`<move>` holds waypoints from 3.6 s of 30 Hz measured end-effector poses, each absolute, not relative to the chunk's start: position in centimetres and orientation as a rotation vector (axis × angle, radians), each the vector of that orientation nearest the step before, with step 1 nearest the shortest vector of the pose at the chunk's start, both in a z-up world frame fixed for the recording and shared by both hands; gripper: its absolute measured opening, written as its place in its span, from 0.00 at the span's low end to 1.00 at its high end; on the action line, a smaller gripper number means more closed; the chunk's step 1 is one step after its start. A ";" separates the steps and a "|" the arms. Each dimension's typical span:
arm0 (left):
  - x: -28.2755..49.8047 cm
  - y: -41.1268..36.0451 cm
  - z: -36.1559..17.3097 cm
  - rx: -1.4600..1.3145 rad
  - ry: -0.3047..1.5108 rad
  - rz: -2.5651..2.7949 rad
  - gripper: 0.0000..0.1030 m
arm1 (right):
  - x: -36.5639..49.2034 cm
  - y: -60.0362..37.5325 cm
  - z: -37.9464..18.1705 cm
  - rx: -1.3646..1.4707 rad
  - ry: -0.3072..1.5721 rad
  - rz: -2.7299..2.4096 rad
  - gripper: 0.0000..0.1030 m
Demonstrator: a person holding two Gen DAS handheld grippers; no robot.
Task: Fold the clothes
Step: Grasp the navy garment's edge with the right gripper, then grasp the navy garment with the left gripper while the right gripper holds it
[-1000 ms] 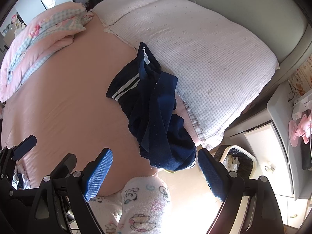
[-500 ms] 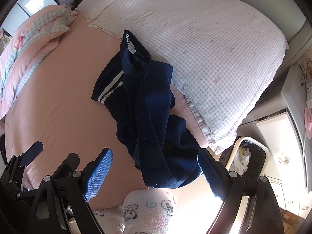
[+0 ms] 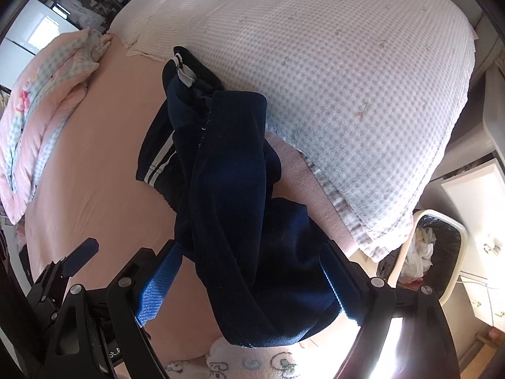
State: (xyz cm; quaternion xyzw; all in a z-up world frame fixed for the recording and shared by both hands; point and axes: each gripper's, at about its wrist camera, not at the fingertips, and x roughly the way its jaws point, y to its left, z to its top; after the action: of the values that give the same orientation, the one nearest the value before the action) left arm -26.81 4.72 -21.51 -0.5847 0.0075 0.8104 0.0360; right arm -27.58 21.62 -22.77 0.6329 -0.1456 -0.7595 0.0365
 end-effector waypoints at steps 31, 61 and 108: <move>-27.2 8.4 -26.5 -1.830 0.110 2.425 0.94 | -28.6 23.1 -26.5 1.773 -0.717 -2.354 0.43; -26.3 6.6 -27.5 -1.752 -0.438 2.228 0.93 | -25.8 25.9 -22.8 1.496 -0.845 -2.315 0.21; -17.9 4.7 -18.5 -1.402 -0.532 2.410 0.14 | -23.7 20.4 -18.8 1.445 -0.837 -2.240 0.23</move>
State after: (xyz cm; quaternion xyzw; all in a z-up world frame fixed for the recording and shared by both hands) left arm -17.87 4.67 -18.49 -0.4883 -0.1851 0.8393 0.1511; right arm -23.71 20.41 -18.79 0.5094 -0.2951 -0.7897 0.1728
